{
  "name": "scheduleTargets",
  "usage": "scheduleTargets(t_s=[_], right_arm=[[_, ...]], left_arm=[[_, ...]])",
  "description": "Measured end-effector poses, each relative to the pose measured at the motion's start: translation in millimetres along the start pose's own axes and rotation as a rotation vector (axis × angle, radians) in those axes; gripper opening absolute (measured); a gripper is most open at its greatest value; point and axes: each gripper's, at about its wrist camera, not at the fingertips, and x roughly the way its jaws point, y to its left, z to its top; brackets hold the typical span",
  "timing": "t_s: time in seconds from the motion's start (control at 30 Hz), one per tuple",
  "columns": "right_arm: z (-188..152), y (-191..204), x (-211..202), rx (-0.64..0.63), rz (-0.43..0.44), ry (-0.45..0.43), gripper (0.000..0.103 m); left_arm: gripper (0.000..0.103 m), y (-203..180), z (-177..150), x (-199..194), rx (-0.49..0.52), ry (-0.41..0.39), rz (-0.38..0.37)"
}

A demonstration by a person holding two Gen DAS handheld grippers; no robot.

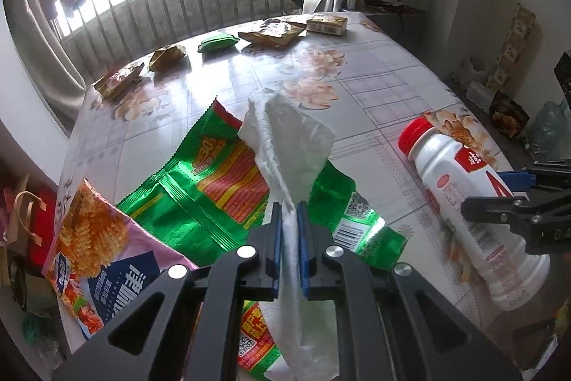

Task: Collect trash
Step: 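Lift the white tissue with the left tool while the right tool holds the AD bottle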

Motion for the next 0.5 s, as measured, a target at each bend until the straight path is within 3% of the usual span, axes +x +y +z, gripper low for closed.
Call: scheduleTargets(t_s=[0.5], right_arm=[[-7.8,-2.0,-8.9,0.026,0.02,-0.028,0.056]], left_arm=[[0.008,-4.8,-2.5,-10.8,0.018,-0.025,0.019]])
